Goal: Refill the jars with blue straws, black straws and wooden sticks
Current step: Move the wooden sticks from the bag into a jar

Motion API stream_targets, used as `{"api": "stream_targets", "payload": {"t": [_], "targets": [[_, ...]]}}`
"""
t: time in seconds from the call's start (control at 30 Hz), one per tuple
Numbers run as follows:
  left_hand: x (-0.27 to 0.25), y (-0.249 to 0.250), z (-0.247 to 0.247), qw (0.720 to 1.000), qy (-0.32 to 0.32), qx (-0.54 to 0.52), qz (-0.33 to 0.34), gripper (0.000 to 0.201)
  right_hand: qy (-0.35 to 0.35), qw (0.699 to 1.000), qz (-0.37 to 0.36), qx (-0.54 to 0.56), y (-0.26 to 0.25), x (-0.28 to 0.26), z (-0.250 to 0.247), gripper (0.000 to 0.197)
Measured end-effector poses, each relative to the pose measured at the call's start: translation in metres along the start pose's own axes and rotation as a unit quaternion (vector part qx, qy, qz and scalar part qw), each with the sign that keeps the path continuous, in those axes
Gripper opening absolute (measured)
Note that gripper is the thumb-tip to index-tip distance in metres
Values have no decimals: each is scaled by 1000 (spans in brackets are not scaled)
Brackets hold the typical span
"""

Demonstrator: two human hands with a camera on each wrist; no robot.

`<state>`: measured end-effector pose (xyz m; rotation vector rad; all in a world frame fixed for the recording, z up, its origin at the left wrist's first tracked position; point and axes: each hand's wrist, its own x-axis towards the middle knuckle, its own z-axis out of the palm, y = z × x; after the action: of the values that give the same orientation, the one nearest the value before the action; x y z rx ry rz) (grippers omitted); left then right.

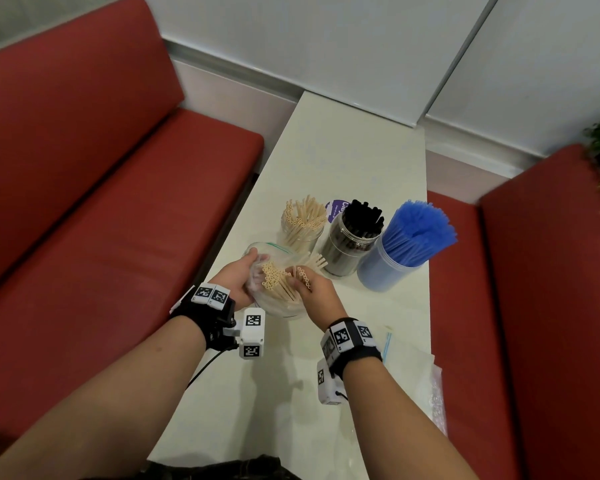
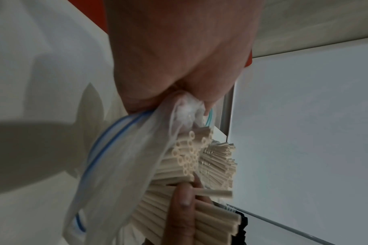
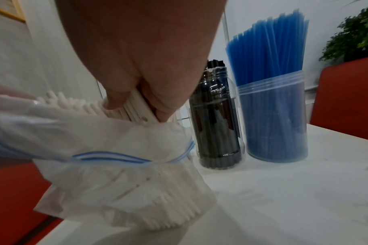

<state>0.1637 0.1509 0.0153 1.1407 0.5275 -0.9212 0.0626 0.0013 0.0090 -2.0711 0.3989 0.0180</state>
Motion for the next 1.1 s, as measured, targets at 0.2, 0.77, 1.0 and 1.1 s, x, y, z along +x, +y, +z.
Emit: {"api": "stream_targets", "payload": {"t": [0.2,0.77,1.0,1.1], "targets": [[-3,-1,0,1000,-8,2,8,36,19,999,-15,42,-11,1,-6,21],[2,4,-2,1000,-24,7,-16,34,223,945,-134,196,-135,63,-90,3],[9,3,-1,999,-11,-3,-30,33,336,883,-145,295,-165,113,-111,16],[10,5,-1,999,-4,0,-39,33,319,891,-111,304,-153,123,-96,24]]}}
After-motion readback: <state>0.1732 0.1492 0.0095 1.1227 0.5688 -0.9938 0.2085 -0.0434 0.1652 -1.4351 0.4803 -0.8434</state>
